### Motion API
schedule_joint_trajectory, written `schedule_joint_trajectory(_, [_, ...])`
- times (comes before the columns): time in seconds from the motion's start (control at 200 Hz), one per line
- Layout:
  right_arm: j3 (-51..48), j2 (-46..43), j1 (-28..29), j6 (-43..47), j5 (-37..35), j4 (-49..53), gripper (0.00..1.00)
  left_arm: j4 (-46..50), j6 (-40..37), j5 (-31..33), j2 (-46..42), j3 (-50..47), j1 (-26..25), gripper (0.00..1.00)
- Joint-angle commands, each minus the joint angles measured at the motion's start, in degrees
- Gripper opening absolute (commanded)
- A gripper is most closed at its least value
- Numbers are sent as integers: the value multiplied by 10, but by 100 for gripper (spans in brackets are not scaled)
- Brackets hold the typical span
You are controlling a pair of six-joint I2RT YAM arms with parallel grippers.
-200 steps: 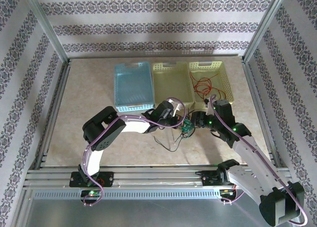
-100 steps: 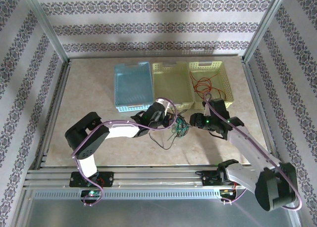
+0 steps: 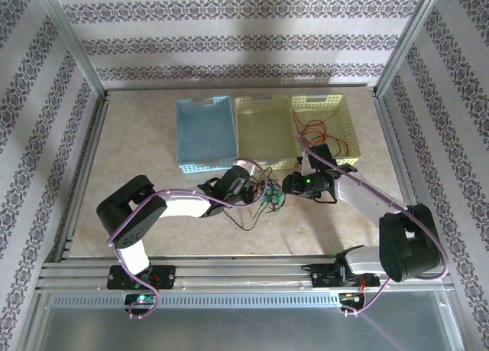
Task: Untangle the cables
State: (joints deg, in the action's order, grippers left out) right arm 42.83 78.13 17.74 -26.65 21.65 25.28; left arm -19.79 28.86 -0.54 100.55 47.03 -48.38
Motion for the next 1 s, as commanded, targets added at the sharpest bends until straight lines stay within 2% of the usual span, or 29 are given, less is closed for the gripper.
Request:
schedule_joint_trajectory(0.0, [23, 23, 7, 16, 24, 6, 44, 22, -14, 13, -8, -6, -5, 0])
schedule_joint_trajectory(0.21, [38, 61, 10, 15, 12, 17, 36, 23, -12, 14, -6, -8, -7, 0])
schedule_joint_trajectory(0.41, [46, 83, 4, 10, -1, 33, 6, 21, -13, 20, -4, -14, -10, 0])
schedule_joint_trajectory(0.495, [43, 78, 0, 7, -10, 33, 0, 20, -14, 21, -4, -15, -11, 0])
schedule_joint_trajectory(0.775, [12, 13, -8, -10, -54, 17, 0, 19, -16, 21, -3, -27, -11, 0])
schedule_joint_trajectory(1.0, [-12, -79, -10, -31, -153, 9, 0, 20, -21, 24, 1, -28, -11, 0])
